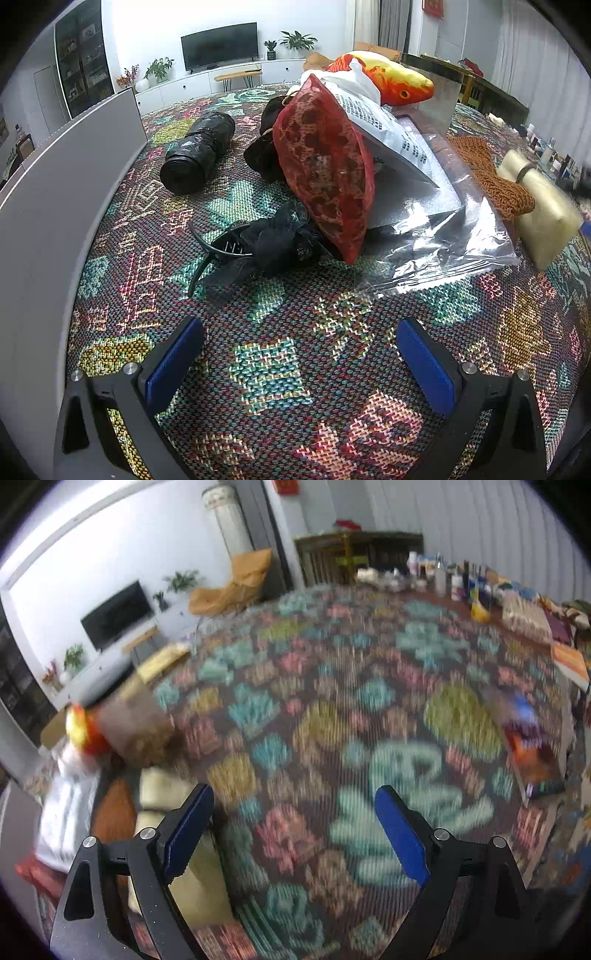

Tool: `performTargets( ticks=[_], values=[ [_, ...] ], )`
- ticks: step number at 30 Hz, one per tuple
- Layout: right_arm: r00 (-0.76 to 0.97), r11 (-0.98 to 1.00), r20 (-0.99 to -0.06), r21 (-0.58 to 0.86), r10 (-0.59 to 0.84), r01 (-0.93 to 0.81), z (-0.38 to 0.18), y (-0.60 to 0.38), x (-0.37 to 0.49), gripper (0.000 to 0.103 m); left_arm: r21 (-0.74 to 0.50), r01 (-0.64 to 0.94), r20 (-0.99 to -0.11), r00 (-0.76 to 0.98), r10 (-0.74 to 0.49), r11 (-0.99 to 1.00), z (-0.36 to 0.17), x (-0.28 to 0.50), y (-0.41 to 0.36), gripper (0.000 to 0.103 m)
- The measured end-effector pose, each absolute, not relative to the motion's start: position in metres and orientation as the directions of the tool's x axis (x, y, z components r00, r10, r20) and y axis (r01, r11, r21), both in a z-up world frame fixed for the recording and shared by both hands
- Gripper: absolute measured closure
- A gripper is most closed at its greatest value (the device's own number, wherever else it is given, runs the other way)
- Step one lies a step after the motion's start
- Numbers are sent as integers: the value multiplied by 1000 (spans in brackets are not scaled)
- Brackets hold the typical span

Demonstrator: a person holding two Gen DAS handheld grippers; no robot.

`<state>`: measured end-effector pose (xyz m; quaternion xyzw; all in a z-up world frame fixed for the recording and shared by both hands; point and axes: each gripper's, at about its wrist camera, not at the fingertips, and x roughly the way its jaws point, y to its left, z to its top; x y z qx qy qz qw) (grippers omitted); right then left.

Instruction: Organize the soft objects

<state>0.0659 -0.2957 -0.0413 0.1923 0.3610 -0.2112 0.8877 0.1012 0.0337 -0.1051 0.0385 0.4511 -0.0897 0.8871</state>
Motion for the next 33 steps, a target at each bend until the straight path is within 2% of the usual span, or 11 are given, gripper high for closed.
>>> performTargets(
  ticks=[3, 8, 33],
  values=[
    [599, 852, -772, 151, -214, 500, -62, -287, 67, 12, -12, 193, -806, 579, -124, 981, -108, 95, 30, 0],
    [576, 862, -799, 157, -176, 482, -74, -282, 68, 11, -13, 193, -806, 579, -124, 981, -108, 95, 30, 0],
    [580, 858, -793, 154, -188, 489, -80, -281, 64, 9, -14, 193, -806, 579, -125, 981, -108, 95, 30, 0]
  ],
)
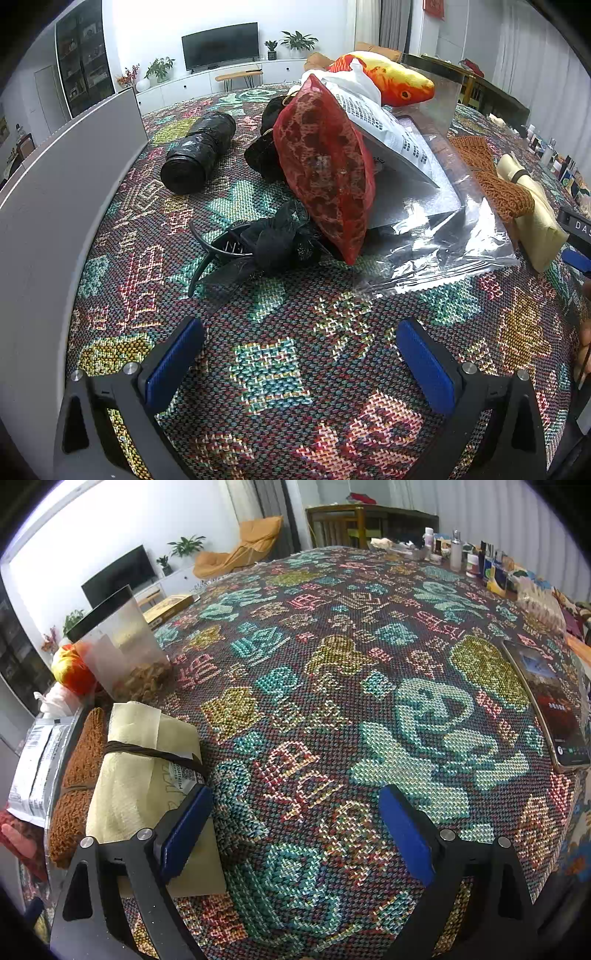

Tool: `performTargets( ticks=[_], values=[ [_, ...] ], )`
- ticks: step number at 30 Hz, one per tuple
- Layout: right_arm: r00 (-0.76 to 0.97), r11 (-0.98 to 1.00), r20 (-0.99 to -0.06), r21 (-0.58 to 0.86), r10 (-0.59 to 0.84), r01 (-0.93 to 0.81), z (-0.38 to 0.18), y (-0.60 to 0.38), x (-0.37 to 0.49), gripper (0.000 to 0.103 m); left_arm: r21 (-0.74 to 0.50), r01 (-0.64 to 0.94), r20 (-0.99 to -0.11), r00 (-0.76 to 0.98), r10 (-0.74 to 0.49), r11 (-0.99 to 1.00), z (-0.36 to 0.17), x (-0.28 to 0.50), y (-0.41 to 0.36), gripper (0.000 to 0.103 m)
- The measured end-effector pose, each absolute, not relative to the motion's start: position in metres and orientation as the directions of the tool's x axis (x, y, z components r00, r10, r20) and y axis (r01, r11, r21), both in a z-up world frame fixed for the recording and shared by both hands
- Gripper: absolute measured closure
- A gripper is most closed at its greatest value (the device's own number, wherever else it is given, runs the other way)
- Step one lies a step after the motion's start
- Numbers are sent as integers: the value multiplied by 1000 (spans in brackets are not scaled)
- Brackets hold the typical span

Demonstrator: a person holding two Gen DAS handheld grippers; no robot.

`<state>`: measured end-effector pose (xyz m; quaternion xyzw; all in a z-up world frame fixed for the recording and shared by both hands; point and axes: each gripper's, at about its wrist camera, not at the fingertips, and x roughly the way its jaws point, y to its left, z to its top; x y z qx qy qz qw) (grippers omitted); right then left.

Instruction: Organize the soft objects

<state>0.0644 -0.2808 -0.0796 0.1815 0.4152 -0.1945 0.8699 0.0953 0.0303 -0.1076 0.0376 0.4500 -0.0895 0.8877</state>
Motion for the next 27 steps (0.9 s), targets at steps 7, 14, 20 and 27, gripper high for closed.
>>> performTargets(
  ticks=[7, 14, 20, 27],
  values=[
    [578, 858, -794, 153, -189, 490, -80, -281, 65, 9, -14, 193, -806, 579, -125, 981, -108, 95, 30, 0],
    [576, 858, -795, 151, -190, 491, -80, -282, 65, 9, -14, 193, -806, 579, -125, 981, -108, 95, 30, 0],
    [575, 858, -796, 150, -190, 491, -81, -282, 66, 9, -14, 193, -806, 579, -125, 981, -108, 95, 30, 0],
    [573, 858, -797, 147, -192, 492, -81, -283, 66, 9, -6, 181, -802, 586, -113, 984, -107, 92, 30, 0]
  ],
)
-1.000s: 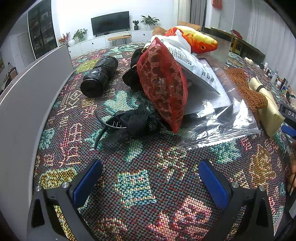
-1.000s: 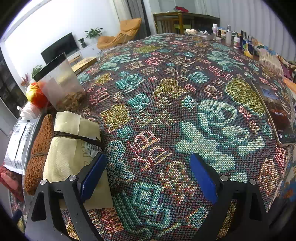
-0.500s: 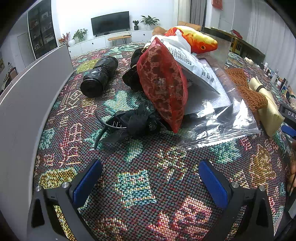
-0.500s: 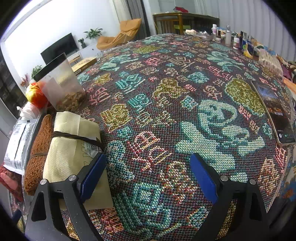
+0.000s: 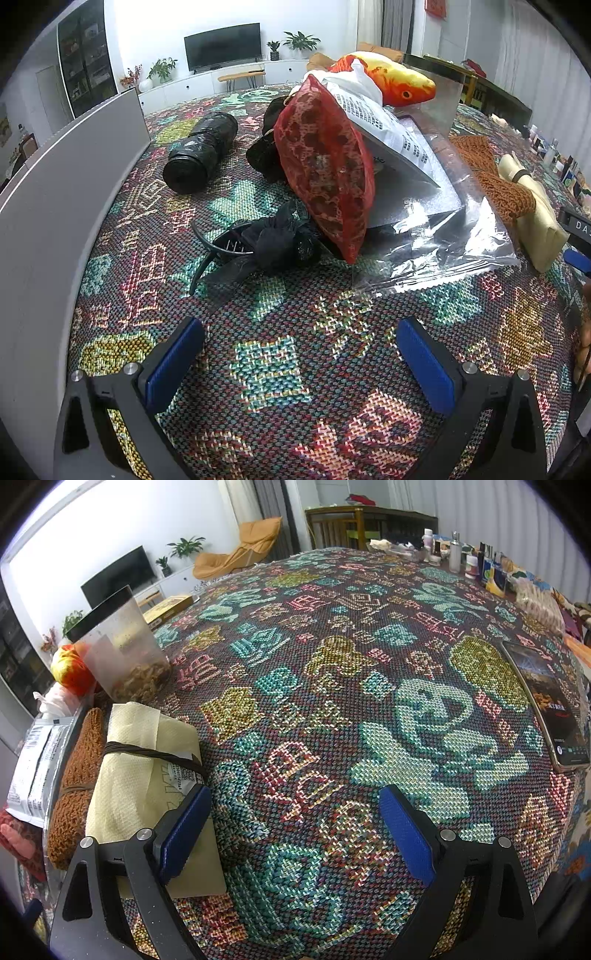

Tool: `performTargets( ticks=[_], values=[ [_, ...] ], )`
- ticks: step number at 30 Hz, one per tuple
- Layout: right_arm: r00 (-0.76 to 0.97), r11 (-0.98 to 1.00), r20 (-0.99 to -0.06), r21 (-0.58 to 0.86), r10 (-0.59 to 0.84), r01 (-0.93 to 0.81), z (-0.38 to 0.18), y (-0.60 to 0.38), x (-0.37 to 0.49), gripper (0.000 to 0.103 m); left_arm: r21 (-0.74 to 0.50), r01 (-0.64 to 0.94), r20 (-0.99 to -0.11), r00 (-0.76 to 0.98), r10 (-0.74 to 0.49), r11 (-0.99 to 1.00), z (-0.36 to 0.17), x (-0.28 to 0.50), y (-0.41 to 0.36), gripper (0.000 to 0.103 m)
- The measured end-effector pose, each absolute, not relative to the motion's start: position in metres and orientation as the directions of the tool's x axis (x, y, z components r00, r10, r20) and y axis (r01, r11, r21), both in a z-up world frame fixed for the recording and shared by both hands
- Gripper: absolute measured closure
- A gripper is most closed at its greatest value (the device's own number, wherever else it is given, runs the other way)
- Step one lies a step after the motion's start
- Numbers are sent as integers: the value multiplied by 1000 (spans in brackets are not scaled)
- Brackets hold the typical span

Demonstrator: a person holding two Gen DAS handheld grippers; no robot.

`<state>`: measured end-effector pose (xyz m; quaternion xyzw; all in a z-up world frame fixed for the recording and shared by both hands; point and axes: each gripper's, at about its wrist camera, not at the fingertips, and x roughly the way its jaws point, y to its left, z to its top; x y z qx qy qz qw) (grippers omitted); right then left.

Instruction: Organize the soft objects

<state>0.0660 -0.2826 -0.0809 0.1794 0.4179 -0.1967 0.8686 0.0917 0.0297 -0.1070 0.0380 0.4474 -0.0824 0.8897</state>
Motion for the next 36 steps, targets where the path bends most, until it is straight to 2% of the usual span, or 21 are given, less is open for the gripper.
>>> performTargets(
  ticks=[6, 9, 12, 15, 19, 21, 24, 26, 29, 31, 33, 34, 36],
  values=[
    [572, 858, -797, 147, -192, 492, -81, -283, 66, 9, -25, 219, -819, 554, -145, 975, -106, 86, 33, 0],
    [571, 858, -798, 146, -193, 492, -81, -283, 67, 9, -83, 205, -827, 532, -182, 975, -97, 79, 49, 0],
    [571, 858, -798, 145, -193, 493, -82, -283, 67, 9, -184, 140, -779, 582, -231, 973, -73, 80, 78, 0],
    [576, 855, -798, 164, -178, 491, -80, -286, 66, 9, -216, 107, -741, 629, -234, 971, -42, 103, 96, 0],
    [679, 807, -734, 386, -24, 447, -66, -312, 51, 10, -140, 96, -750, 640, -169, 985, -19, 152, 102, 0],
    [675, 846, -737, 378, 29, 376, -53, -314, 54, 10, -134, 82, -770, 618, -156, 988, -19, 175, 108, 1],
    [632, 890, -744, 417, 217, 185, -40, -301, 69, 10, -137, 93, -797, 581, -166, 986, -30, 206, 108, 1],
    [536, 908, -792, 405, 292, 104, -45, -284, 87, 10, -121, 117, -820, 548, -166, 986, -39, 225, 101, 3],
    [441, 885, -806, 463, 396, 52, -65, -271, 109, 11, -110, 126, -841, 517, -160, 986, -52, 246, 95, 6],
    [413, 892, -820, 450, 396, 37, -73, -269, 118, 15, -121, 108, -850, 502, -159, 987, -59, 258, 95, 6],
    [393, 862, -798, 506, 457, 25, -76, -277, 124, 55, -123, 95, -857, 492, -154, 988, -65, 268, 97, 6],
    [385, 838, -780, 545, 494, 29, -76, -281, 126, 55, -127, 87, -858, 491, -153, 988, -68, 272, 99, 7],
    [383, 837, -781, 545, 492, 36, -68, -293, 132, 67, -162, 60, -863, 475, -171, 985, -76, 278, 105, 10]
  ],
)
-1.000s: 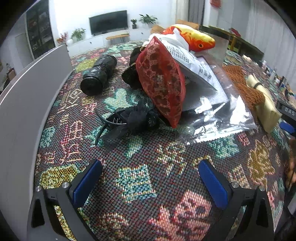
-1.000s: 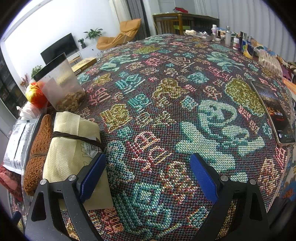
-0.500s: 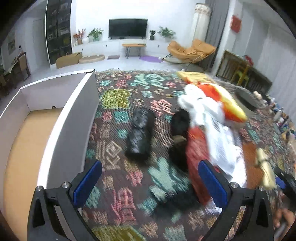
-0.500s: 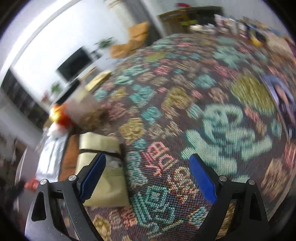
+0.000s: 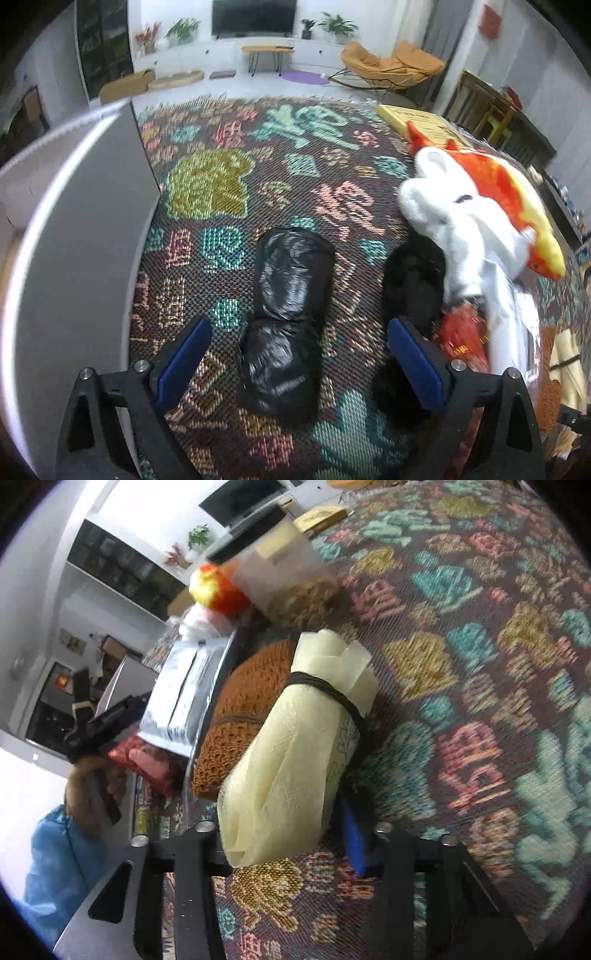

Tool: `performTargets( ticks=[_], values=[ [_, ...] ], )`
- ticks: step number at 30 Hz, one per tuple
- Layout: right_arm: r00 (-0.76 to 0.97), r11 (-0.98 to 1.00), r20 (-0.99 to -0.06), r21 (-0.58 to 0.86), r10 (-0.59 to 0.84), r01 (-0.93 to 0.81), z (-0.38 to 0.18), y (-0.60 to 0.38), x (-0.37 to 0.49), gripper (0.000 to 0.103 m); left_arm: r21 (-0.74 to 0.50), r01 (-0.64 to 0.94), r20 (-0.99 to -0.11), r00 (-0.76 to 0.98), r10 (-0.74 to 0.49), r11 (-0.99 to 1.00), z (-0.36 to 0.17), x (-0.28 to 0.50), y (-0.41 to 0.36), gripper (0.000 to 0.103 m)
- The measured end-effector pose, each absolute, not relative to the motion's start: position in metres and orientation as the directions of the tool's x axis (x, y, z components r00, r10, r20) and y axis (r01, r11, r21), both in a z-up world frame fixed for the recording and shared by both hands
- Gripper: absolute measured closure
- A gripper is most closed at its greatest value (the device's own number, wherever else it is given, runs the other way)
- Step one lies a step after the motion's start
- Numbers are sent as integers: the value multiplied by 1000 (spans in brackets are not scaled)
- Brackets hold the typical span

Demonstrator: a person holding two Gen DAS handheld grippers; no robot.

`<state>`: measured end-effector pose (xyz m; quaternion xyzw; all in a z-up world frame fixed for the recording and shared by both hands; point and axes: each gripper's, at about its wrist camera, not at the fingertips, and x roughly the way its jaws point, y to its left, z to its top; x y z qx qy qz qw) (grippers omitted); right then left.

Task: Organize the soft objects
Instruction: 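Grasp the cream bundle with the right tool while the left tool grasps the black plastic roll, then drop the cream bundle and black roll into the white box, opening both tools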

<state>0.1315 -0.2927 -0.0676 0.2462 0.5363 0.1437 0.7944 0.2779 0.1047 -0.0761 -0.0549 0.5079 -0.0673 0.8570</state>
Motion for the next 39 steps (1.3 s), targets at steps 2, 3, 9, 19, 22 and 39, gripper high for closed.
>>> performTargets(
  ticks=[2, 3, 9, 19, 22, 39],
  values=[
    [418, 835, -768, 549, 485, 40, -53, -312, 144, 80, -195, 41, -869, 456, -192, 980, -85, 283, 109, 15],
    [432, 825, -756, 563, 491, 47, -49, -316, 146, 82, -205, 34, -874, 444, -199, 978, -90, 285, 111, 19],
    [575, 860, -740, 497, 349, 117, -26, -355, 211, 82, -19, 112, -886, 459, -68, 994, -93, 285, 92, 63],
    [661, 868, -705, 468, 256, 163, -23, -354, 254, 82, -227, 105, -814, 525, -248, 968, -42, 269, 110, 65],
    [720, 907, -654, 413, 232, 82, 19, -336, 248, 82, -298, 133, -763, 562, -319, 945, -7, 252, 121, 65],
    [326, 573, -482, 565, 813, -594, 115, 38, 125, 81, -104, -183, -800, 599, 27, 978, 56, 25, 336, 65]
  ],
)
